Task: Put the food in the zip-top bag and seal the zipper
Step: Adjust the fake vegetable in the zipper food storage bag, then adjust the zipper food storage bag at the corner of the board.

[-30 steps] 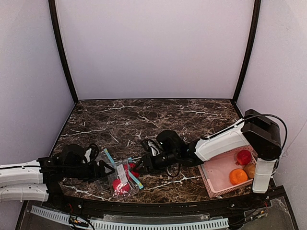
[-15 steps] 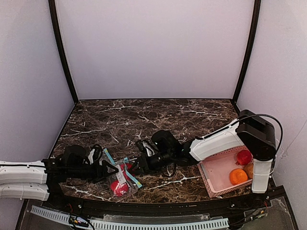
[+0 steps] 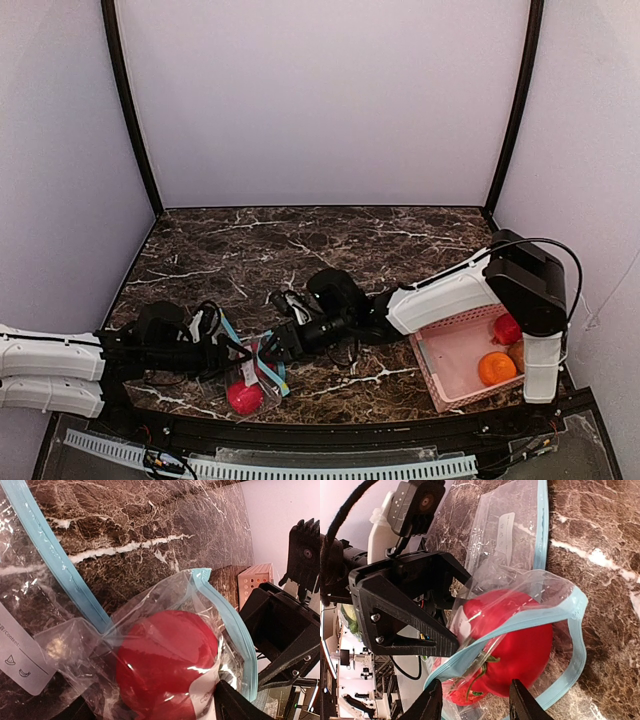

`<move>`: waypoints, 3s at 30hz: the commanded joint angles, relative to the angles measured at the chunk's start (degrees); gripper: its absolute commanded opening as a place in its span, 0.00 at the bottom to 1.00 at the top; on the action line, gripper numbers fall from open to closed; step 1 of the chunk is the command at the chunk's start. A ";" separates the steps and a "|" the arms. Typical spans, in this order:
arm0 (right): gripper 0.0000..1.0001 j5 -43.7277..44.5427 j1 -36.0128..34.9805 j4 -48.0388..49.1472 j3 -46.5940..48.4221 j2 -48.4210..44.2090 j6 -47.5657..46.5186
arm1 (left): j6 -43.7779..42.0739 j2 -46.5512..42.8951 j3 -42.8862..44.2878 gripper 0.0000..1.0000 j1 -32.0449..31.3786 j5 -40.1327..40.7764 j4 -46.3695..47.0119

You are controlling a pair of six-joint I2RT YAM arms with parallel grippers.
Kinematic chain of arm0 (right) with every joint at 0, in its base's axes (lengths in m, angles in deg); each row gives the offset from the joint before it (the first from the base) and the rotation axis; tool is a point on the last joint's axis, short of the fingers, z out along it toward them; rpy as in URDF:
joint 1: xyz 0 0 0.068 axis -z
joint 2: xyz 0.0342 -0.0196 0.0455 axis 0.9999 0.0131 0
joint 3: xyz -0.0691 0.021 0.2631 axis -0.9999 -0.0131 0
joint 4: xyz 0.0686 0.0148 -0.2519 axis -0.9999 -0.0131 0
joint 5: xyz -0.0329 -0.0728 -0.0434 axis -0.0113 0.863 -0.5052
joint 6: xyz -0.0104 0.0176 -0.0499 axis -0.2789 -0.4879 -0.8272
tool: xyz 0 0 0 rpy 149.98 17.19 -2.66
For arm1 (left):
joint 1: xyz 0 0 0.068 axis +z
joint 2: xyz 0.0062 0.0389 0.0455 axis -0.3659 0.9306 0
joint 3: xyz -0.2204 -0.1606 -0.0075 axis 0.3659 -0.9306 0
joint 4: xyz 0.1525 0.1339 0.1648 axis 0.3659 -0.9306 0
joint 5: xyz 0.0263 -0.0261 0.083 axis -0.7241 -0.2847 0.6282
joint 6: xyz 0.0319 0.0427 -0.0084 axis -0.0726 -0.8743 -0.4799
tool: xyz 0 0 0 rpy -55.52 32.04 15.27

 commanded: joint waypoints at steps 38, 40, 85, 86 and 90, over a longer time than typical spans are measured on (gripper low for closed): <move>0.78 4.72 -5.55 -1.03 -10.92 -8.29 3.36 | -2.04 -1.39 1.64 0.76 0.43 1.09 -3.73; 0.73 3.73 -5.56 0.32 -10.85 -7.61 3.73 | -2.04 -1.59 1.72 0.75 0.43 1.13 -3.86; 0.00 26.52 -3.87 -51.74 14.30 -16.13 -6.80 | -28.33 1.41 21.65 0.94 -6.79 3.71 -5.73; 0.00 26.80 -3.55 -51.59 14.55 -16.09 -4.47 | -31.00 0.24 20.60 0.94 -9.86 5.60 -4.84; 0.00 25.25 -1.98 -50.57 15.00 -16.00 2.32 | -38.22 -2.13 17.44 0.87 -16.41 13.43 -0.40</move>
